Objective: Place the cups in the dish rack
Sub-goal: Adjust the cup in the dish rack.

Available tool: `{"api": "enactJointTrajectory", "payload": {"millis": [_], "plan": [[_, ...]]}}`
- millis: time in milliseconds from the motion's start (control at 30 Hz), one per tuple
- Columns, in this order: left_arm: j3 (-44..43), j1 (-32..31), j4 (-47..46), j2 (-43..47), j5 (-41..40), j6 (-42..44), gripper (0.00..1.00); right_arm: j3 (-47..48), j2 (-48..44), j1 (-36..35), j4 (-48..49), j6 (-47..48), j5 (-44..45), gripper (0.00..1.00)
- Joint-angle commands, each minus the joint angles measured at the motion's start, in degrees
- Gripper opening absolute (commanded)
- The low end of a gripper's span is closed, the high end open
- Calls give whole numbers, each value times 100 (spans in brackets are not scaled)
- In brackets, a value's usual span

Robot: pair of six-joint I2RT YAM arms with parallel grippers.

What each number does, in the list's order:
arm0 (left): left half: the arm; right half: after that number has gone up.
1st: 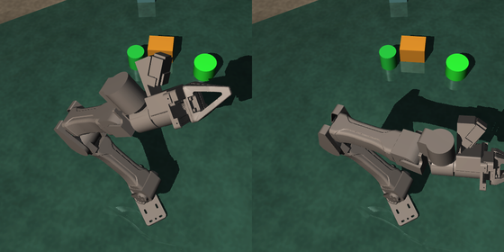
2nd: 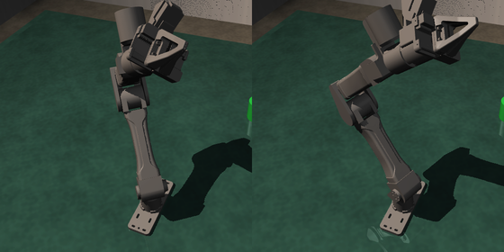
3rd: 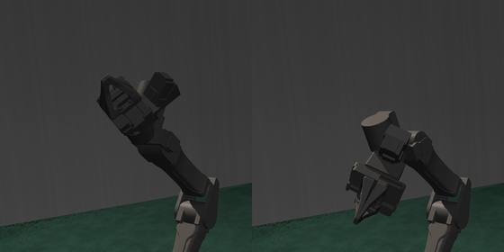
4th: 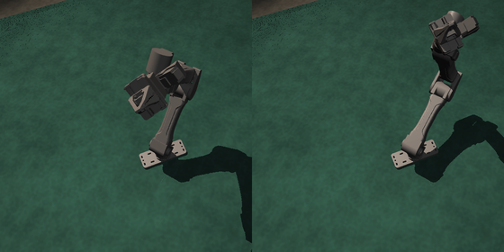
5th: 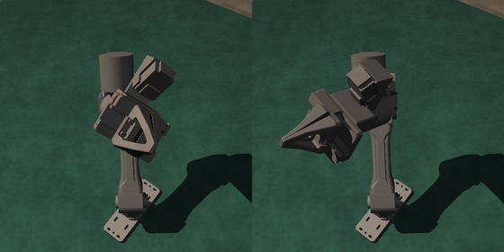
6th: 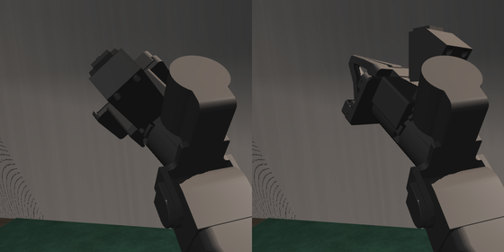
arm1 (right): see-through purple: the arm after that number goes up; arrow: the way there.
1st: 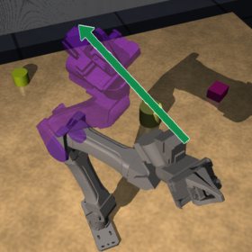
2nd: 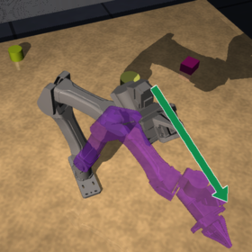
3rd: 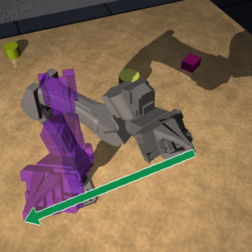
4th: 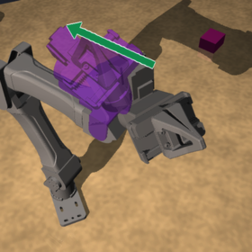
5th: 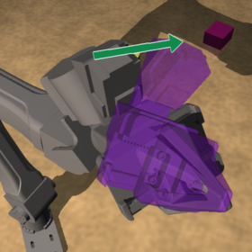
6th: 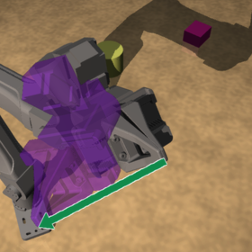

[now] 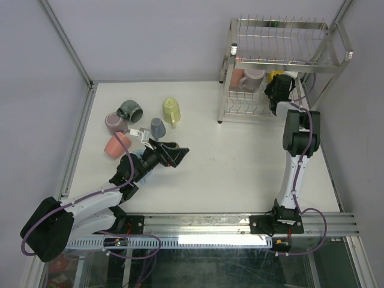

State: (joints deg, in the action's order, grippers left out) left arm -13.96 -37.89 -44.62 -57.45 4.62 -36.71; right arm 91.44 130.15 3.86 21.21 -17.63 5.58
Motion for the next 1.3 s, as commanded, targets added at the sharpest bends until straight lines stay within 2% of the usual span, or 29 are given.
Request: {"api": "enactJointTrajectory", "payload": {"millis": [0, 600, 1033, 1267], "plan": [[-55, -8, -169, 168, 60, -36, 99, -161, -705, 101, 531, -5, -168, 0], [103, -7, -38, 498, -6, -21, 99, -803, -1263, 202, 320, -223, -708, 0], [112, -8, -47, 547, 2, -21, 99, -651, -1255, 192, -7, -370, -1331, 0], [89, -11, -41, 523, -1, -21, 99, -702, -1299, 108, -54, -354, -1302, 2]]}}
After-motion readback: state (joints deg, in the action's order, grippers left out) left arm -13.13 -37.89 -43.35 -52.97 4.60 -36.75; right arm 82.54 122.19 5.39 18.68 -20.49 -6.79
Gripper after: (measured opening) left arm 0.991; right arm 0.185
